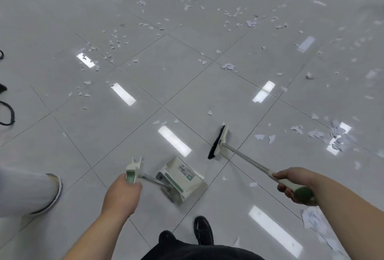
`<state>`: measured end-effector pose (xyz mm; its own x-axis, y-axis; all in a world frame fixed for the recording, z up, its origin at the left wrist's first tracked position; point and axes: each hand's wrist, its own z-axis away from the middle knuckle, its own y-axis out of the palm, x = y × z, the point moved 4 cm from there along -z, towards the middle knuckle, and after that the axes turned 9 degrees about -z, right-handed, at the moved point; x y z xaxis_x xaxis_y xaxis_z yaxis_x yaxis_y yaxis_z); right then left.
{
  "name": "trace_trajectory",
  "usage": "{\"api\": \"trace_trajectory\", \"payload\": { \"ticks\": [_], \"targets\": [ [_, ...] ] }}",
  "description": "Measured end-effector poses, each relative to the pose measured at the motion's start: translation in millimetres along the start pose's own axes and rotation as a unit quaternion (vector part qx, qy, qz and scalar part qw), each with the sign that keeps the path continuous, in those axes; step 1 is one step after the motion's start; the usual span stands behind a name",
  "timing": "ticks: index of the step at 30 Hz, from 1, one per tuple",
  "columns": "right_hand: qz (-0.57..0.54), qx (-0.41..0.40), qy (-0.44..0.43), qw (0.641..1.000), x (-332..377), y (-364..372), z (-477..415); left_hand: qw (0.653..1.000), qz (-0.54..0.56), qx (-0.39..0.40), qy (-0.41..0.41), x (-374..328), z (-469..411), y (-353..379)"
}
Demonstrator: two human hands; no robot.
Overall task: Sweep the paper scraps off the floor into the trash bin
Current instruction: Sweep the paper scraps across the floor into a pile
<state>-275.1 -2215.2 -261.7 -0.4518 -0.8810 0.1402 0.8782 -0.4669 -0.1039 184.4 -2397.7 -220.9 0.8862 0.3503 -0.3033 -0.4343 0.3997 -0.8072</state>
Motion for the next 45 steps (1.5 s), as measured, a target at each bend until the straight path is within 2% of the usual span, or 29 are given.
{"api": "trace_trajectory", "payload": {
  "ticks": [4,8,15,22,28,34,45],
  "targets": [
    [-0.01,0.009,-0.033,0.999,-1.0,4.1,13.7,1.0,-0.001,0.006,0.026,-19.5,-9.4,0.3],
    [-0.016,0.024,-0.046,0.999,6.2,38.3,18.1,0.999,0.003,0.01,0.036,-24.4,-23.8,-12.1],
    [0.006,0.074,-0.078,0.994,66.5,161.8,12.9,0.999,0.026,0.013,0.013,-5.9,-67.5,-53.7],
    [0.052,0.104,-0.06,0.991,143.2,303.9,-13.7,0.999,0.041,0.027,-0.011,20.5,-141.4,-99.6],
    [0.074,0.107,-0.033,0.991,184.9,369.8,-35.6,0.999,0.009,0.051,-0.012,27.2,-203.0,-111.4],
    [0.038,0.079,-0.005,0.996,190.1,324.0,-43.2,0.997,-0.038,0.066,0.01,2.9,-222.6,-103.5],
    [-0.038,0.008,-0.015,0.999,174.0,127.9,-31.6,0.994,-0.039,0.093,0.05,-109.3,-176.7,-49.5]
  ]
}}
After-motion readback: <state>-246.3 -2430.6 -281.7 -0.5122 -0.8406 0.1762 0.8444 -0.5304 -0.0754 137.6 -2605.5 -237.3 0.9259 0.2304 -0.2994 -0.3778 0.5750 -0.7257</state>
